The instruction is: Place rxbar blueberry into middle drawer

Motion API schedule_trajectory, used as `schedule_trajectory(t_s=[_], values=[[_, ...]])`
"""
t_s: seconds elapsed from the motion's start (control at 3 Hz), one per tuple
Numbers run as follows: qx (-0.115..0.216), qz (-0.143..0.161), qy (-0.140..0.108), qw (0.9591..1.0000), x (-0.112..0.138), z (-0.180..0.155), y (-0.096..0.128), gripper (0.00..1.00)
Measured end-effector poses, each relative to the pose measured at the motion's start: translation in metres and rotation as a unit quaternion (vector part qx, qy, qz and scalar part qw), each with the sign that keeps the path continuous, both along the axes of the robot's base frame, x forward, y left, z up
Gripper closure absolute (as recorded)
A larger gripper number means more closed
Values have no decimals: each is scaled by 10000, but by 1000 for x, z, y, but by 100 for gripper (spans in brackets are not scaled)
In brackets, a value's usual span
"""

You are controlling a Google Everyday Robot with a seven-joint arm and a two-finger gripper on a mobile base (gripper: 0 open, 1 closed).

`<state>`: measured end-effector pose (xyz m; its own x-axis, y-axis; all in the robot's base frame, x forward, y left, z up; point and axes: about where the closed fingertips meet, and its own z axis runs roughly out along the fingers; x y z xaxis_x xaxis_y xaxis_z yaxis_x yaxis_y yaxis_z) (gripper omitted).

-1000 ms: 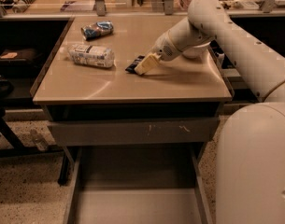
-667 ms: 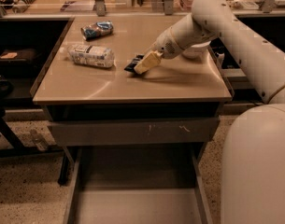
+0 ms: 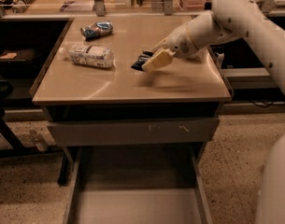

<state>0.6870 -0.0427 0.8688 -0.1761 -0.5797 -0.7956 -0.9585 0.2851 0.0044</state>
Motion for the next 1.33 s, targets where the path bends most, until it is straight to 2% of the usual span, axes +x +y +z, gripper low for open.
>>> schedule_trajectory(t_s=[0.33, 0.67, 1.0, 1.33], values=[[2, -16, -201, 9998, -39, 7, -23, 100], [-223, -64, -299, 9993, -88, -1, -47, 100], [-424, -124, -260, 9987, -130, -20, -67, 100], [-600, -158, -131, 9980, -160, -44, -75, 100]])
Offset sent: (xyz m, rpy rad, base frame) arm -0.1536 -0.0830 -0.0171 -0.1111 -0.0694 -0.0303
